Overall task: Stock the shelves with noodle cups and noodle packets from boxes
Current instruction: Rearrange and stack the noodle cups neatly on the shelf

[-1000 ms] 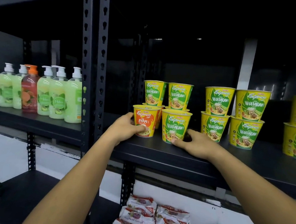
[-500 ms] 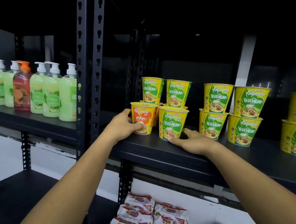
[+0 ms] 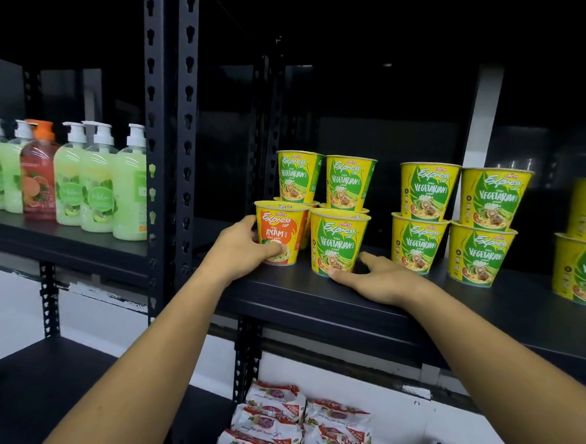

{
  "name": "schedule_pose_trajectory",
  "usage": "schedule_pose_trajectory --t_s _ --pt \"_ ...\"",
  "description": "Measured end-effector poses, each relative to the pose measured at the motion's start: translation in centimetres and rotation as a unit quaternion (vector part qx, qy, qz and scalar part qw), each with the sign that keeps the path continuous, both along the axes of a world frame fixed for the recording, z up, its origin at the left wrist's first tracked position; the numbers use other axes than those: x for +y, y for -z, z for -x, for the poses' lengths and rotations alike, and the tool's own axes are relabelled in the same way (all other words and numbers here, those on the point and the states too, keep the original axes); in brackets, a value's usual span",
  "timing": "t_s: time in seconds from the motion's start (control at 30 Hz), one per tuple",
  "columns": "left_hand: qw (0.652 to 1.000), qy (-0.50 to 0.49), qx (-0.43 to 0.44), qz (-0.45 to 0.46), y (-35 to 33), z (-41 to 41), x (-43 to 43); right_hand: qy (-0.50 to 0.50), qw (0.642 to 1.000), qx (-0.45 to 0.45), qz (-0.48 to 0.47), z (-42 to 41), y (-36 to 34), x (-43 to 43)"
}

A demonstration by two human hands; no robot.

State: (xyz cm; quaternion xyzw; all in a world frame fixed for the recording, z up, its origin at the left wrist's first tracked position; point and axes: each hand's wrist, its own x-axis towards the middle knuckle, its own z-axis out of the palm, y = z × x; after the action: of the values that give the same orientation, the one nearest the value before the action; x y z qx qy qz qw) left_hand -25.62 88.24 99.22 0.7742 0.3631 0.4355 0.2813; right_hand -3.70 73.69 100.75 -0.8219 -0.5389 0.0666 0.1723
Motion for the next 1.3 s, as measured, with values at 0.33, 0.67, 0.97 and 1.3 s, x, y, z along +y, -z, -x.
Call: schedule_pose_trajectory --t_s 0.33,0.67,0.97,1.3 --pt "0.991 -0.088 -0.047 -0.09 0.8 0.2 -0.4 -0.002 0.999 -0.016 -0.03 -0.5 0.6 0.5" --pt "0.983 0.009 -0.014 -0.181 2.3 0.6 -2.1 0.0 0.989 -0.109 -0.101 -0.1 0.9 -0.4" --pt "0.955 -0.003 0.17 -0.244 2.2 0.8 -2.9 -0.005 0.973 -0.164 -0.163 0.8 0.9 -1.6" --pt "0.933 0.079 0.187 -0.297 2.0 -1.4 -6.4 -0.075 0.97 -0.149 -0.176 -1.0 1.7 -6.8"
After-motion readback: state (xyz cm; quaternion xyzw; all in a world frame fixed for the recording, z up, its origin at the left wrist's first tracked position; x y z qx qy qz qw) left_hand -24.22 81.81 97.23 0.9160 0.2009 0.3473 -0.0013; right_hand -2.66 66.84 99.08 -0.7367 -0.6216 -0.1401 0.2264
